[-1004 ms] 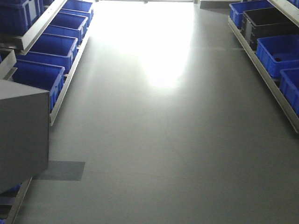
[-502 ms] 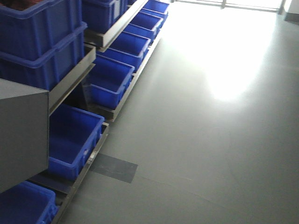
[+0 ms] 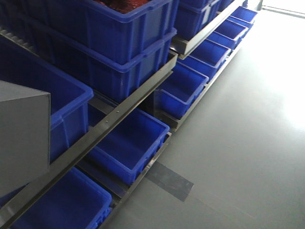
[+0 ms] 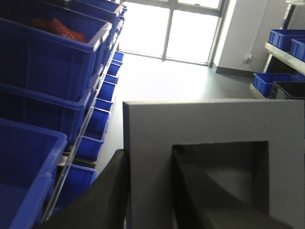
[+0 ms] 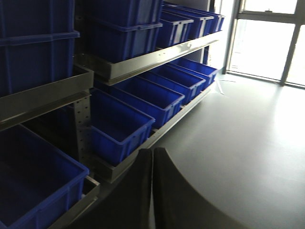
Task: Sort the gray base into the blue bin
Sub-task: 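Turn the base toward the shelf of open blue bins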
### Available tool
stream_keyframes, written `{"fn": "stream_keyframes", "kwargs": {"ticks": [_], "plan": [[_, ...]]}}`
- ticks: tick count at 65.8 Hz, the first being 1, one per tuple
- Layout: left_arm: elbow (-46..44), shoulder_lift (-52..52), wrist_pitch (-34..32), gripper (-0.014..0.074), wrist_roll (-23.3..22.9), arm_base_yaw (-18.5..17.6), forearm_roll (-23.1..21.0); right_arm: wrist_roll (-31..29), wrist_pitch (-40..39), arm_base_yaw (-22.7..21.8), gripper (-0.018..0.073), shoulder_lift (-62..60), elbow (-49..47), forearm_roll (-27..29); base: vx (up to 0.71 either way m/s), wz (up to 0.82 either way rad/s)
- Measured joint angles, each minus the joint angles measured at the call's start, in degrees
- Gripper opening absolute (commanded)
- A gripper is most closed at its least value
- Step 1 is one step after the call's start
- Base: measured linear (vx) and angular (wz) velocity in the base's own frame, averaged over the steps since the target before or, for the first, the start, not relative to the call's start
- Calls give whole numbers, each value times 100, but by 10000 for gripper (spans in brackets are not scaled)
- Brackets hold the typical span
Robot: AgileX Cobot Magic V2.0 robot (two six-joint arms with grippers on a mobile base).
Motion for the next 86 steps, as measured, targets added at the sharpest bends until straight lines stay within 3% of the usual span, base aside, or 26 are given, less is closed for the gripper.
{"fn": "stream_keyframes", "kwargs": {"ticks": [86], "plan": [[0, 0, 0, 125, 0, 0, 0, 0, 0, 0, -9, 0, 0, 0, 9, 47]]}}
